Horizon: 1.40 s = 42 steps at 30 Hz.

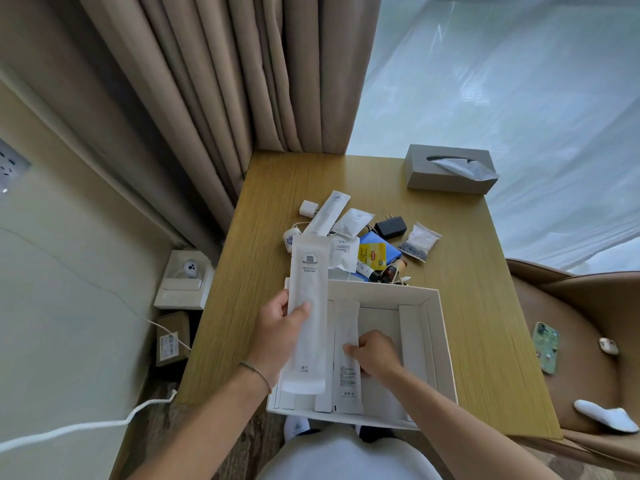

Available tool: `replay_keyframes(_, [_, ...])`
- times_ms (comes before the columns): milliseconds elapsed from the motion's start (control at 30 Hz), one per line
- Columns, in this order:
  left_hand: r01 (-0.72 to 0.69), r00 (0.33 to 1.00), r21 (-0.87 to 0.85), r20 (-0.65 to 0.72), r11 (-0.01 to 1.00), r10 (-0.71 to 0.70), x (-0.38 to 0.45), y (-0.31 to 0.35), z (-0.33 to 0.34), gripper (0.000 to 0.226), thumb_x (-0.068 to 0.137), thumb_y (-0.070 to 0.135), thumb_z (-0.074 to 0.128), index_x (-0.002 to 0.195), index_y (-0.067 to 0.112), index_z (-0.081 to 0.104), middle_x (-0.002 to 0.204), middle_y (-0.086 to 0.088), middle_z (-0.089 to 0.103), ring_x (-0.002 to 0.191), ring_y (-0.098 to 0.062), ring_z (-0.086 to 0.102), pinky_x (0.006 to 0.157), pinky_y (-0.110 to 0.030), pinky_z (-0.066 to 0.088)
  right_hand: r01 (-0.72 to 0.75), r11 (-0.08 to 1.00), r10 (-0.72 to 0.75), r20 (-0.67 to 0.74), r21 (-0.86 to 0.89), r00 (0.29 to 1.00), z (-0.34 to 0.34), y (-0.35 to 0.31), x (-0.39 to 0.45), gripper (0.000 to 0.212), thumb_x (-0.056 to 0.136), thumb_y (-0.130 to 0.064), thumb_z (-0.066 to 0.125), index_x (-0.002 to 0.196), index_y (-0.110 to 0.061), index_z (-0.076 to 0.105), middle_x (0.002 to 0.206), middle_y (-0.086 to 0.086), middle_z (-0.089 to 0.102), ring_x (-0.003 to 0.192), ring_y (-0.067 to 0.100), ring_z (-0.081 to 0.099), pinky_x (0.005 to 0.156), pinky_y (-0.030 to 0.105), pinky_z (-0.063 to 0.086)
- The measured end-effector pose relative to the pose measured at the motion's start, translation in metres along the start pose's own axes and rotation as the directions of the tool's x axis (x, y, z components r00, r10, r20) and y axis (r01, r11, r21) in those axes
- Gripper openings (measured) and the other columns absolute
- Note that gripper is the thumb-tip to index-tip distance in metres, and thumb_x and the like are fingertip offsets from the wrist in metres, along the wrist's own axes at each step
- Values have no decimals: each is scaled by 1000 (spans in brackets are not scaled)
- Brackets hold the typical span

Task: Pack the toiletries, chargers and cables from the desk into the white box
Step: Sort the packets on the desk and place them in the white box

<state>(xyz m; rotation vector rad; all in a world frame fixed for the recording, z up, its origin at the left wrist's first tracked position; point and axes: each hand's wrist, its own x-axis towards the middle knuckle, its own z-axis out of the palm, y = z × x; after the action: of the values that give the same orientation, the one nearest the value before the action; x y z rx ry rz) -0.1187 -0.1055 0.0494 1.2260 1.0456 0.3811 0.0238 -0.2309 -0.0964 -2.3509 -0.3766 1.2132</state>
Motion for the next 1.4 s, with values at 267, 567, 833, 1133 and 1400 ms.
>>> replay_keyframes(267, [122, 984, 155, 108, 980, -140, -5, -29, 17, 16, 93, 6, 64, 103, 17, 70, 87, 3, 79, 79, -13, 76, 61, -25, 59, 40, 933, -44, -1, -356, 999, -11, -6, -14, 41, 92, -50, 60, 62, -22, 54, 55, -4, 61, 44, 12, 59, 44, 24, 40])
replay_keyframes(567, [284, 922, 415, 128, 864, -365, 23, -72, 58, 23, 95, 16, 64, 117, 16, 63, 103, -5, 73, 90, -20, 72, 62, -26, 58, 182, 938, -220, -101, -294, 970, -78, -6, -65, 25, 93, -28, 53, 94, -14, 74, 77, 2, 74, 74, 24, 72, 69, 37, 60])
replay_keyframes(833, [192, 936, 665, 98, 722, -339, 45, -105, 96, 7, 88, 16, 70, 95, 16, 67, 98, -7, 72, 91, -24, 70, 81, -35, 60, 261, 951, -279, -98, -166, 955, -104, 2, -89, 21, 97, -29, 55, 98, -21, 74, 76, -2, 73, 67, 19, 71, 62, 37, 59])
replay_keyframes(1133, [70, 986, 919, -4, 388, -169, 43, -117, 112, 25, 81, 37, 75, 76, 19, 58, 83, 1, 66, 76, -17, 62, 61, -25, 46, 341, 933, -353, -107, -115, 930, -118, 1, -82, 19, 98, -31, 56, 99, -24, 74, 74, -9, 70, 63, 10, 67, 52, 26, 51])
replay_keyframes(1400, [-62, 979, 985, 92, 163, -182, 41, -98, 113, 37, 95, 50, 51, 105, 18, 64, 102, -1, 69, 93, -20, 65, 75, -31, 53, 384, 922, -386, -99, -43, 917, -133, -33, -63, 16, 97, -29, 58, 96, -25, 73, 76, -4, 72, 73, 13, 68, 68, 36, 59])
